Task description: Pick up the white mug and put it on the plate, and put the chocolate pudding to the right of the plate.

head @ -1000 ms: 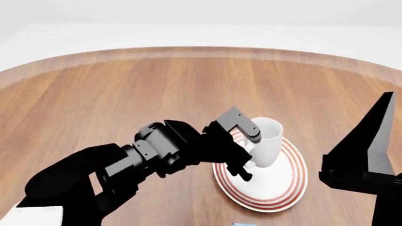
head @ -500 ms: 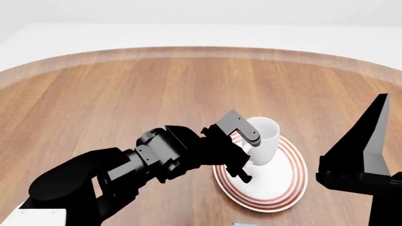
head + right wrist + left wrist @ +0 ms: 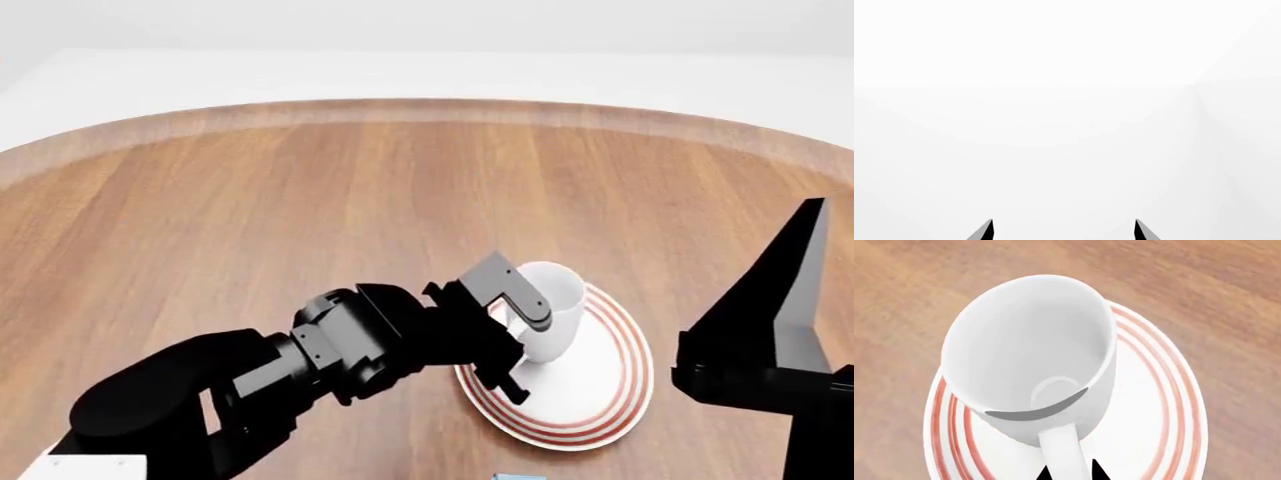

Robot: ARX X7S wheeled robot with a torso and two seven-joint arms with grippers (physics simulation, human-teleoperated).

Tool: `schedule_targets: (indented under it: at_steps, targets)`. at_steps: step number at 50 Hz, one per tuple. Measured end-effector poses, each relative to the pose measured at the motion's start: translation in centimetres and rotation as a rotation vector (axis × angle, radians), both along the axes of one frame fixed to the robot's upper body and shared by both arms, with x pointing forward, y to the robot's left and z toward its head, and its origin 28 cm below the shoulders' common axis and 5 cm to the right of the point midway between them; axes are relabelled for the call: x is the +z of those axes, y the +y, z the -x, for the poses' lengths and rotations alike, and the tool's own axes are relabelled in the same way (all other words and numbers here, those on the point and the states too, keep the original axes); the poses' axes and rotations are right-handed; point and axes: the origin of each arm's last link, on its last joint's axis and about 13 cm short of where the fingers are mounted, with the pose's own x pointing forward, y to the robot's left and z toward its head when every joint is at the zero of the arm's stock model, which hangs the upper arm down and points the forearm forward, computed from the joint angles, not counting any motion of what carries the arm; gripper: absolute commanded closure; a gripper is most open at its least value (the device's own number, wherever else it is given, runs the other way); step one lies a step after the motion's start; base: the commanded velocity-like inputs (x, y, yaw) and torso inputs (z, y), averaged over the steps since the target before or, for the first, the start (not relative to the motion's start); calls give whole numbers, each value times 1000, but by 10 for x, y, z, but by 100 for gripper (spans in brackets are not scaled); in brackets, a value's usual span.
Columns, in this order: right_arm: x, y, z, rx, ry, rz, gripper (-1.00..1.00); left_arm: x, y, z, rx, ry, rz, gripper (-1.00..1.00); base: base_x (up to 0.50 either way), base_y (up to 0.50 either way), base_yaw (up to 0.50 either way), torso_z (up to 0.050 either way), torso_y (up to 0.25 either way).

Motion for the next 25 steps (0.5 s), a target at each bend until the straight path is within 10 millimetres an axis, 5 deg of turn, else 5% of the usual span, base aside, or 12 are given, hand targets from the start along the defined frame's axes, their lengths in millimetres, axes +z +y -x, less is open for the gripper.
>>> schedule_targets:
  at_steps: [8,9,25]
  targets:
    - [0,0,1,2,-1,-1,-100,-2,0,1,5,-8,-7,100,0,0,0,0,0]
    - [0,0,1,2,-1,-1,-100,-2,0,1,6,-9,-8,-100,0,0,0,0,0]
    - [0,1,1,5,-1,-2,-100,-3,0,1,35,-21,-13,-100,0,0,0,0,0]
